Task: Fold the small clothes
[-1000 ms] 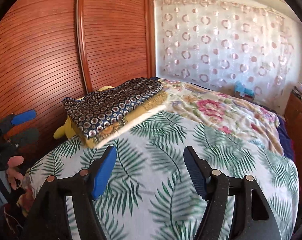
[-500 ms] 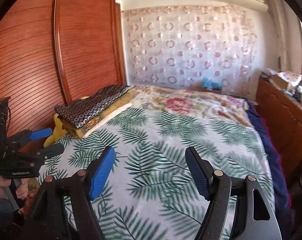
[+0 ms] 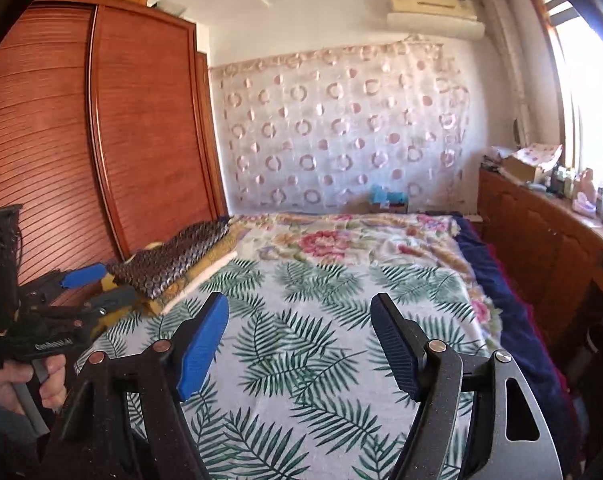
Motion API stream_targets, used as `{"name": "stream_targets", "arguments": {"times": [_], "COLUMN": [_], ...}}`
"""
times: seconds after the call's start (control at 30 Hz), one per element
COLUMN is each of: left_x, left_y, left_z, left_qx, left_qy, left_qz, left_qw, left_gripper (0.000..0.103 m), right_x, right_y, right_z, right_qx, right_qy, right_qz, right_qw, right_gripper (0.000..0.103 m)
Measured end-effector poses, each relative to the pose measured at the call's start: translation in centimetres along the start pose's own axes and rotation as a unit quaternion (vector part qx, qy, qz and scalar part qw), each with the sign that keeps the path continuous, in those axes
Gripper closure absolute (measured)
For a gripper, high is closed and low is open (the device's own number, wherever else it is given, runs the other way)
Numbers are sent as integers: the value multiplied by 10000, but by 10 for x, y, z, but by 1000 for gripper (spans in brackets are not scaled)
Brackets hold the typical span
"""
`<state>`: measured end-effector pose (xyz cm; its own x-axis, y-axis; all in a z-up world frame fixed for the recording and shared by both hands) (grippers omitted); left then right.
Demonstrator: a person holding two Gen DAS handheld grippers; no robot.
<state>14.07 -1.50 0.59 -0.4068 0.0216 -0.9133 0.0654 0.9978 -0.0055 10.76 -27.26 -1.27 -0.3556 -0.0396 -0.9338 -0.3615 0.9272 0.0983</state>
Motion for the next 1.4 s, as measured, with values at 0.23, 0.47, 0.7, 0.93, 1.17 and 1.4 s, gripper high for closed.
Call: {"name": "stream_targets", "arguments": {"times": [0.23,0.47,0.7,0.93,1.17,1.4], "left_x": [-17,-13,-10,-10,-9,-8], "left_y": [5,9,8,8,7,5], "left_z": [-28,-30,-29,-29,-29,-28], "left_qx": [-245,-279,-287,-288,-284,-283], "left_qy": [-374,-385,-361,-361,-367,-375], "left_qz": [-4,-76,-75,-71,-70,-66], "left_qw": [9990,9988,9989,9989,9989,9989], "left_gripper": [17,17,17,17,17,17], "right_x": [1,7,2,0,1,1], "right_y": [13,16,10,6,4,4], "right_z": [-16,-2,-8,-9,-8,-7], "right_qx": [249,245,274,257,234,228], "right_qy": [-162,-159,-134,-128,-128,-127], "right_qz": [-45,41,-3,-38,-33,-65], "right_qw": [9995,9996,9995,9996,9996,9996], "right_gripper": [27,27,27,27,27,27]}}
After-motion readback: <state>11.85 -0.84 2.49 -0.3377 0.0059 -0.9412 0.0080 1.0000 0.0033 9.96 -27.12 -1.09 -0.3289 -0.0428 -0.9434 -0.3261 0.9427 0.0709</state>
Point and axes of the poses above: each gripper's, at about its wrist camera, not at the fingertips, and z roughly the way its jaws point, y to its left, x to its underside, the point moved 8 cm from there along z, roughly the way its jaws point, and after that the axes turned 2 degrees about -x, right-handed, at the moved point
